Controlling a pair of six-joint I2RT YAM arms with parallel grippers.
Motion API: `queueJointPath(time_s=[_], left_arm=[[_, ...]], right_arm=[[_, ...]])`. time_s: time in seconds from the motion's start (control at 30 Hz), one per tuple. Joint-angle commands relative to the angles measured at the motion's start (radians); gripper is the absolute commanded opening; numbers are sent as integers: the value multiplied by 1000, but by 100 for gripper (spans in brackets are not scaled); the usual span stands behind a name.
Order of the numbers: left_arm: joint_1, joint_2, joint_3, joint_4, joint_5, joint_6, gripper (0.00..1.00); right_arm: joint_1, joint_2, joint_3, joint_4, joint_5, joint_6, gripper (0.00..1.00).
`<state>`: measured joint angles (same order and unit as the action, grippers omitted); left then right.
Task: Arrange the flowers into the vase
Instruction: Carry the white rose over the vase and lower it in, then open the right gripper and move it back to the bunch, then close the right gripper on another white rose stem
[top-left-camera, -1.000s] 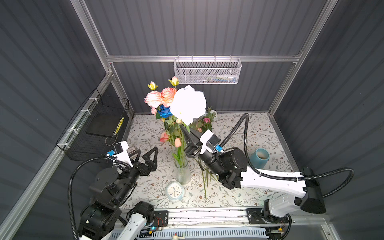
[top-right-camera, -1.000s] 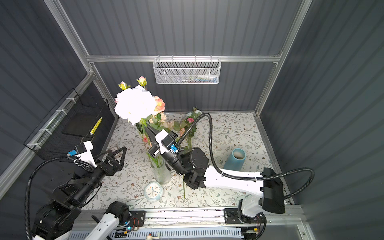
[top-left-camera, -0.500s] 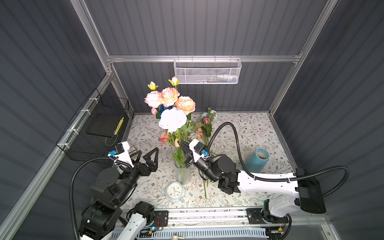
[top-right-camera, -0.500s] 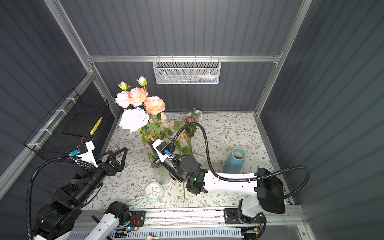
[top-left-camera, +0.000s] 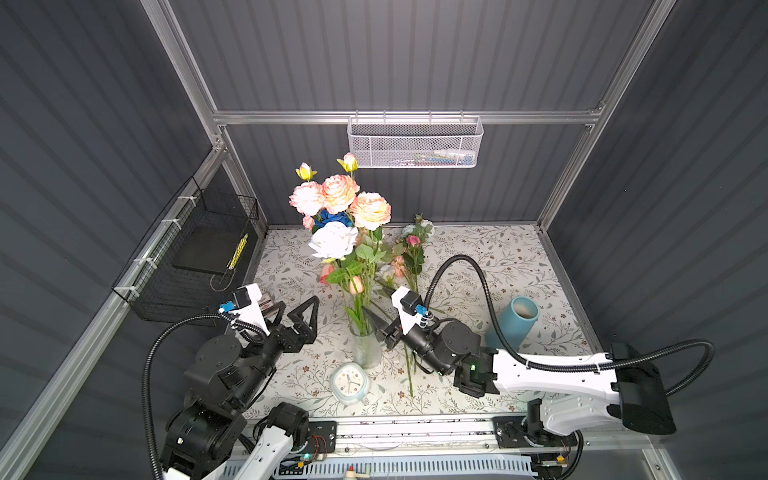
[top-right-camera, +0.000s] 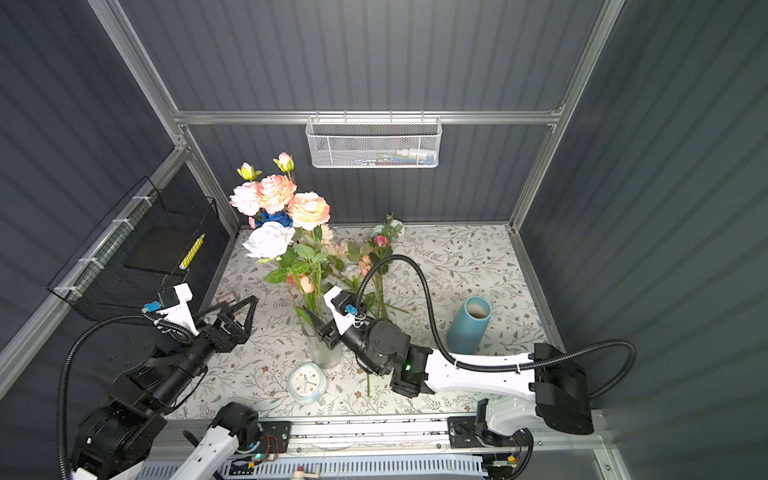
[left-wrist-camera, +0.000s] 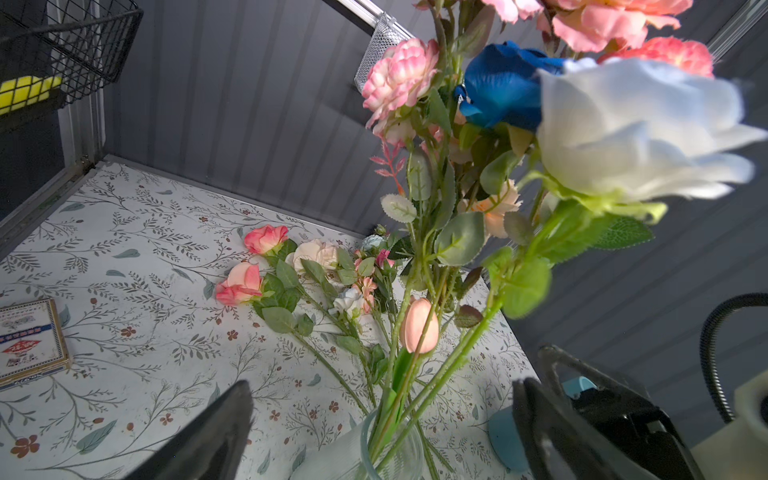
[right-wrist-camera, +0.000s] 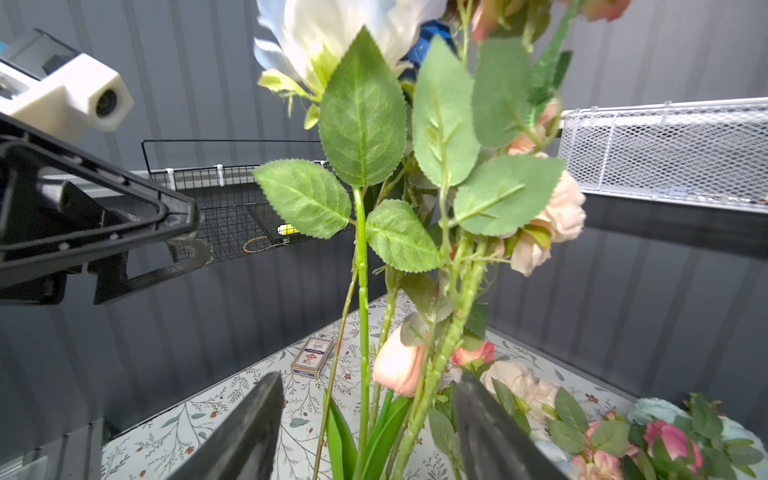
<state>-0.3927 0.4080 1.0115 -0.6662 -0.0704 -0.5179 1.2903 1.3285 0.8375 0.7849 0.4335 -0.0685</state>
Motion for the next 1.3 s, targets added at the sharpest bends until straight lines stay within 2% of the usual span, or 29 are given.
queueJointPath(time_s=[0.0, 0.2, 0.27, 0.37, 0.47, 0.53, 0.63, 0.73, 0.83, 0.9, 1.07, 1.27], left_arm=[[2, -12, -12, 7, -2, -7, 100], [2, -16, -21, -3, -33, -2, 100], [2, -22, -28, -4, -45, -5, 100], [2, -30, -39, -1, -54, -9, 100], [2, -32, -42, -4, -57, -12, 100], [2, -35, -39, -7, -58, -11, 100], [2, -39, -30, -11, -61, -6, 100], [2, -38, -22, -18, -62, -1, 100], [2, -39, -23, -20, -61, -1, 100], [2, -42, -24, -21, -62, -1, 100], [2, -46, -22, -29, -67, 2, 100], [3, -50, -15, -38, -71, 7, 100]], right_arm=[[5, -58, -54, -30, 51, 54, 70], [4, -165, -152, -153, 146, 127, 72], [-12, -184, -167, -228, 157, 190, 71], [-83, -189, -184, -349, 95, 325, 70], [-195, -155, -178, -474, -19, 470, 69], [-268, -107, -148, -565, -89, 538, 68], [-342, -8, -72, -684, -175, 570, 65], [-395, 107, 24, -791, -241, 586, 59], [-437, 222, 100, -833, -352, 591, 53], [-439, 298, 149, -854, -384, 572, 51], [-440, 467, 281, -961, -370, 566, 44], [-441, 575, 356, -1026, -314, 573, 37]])
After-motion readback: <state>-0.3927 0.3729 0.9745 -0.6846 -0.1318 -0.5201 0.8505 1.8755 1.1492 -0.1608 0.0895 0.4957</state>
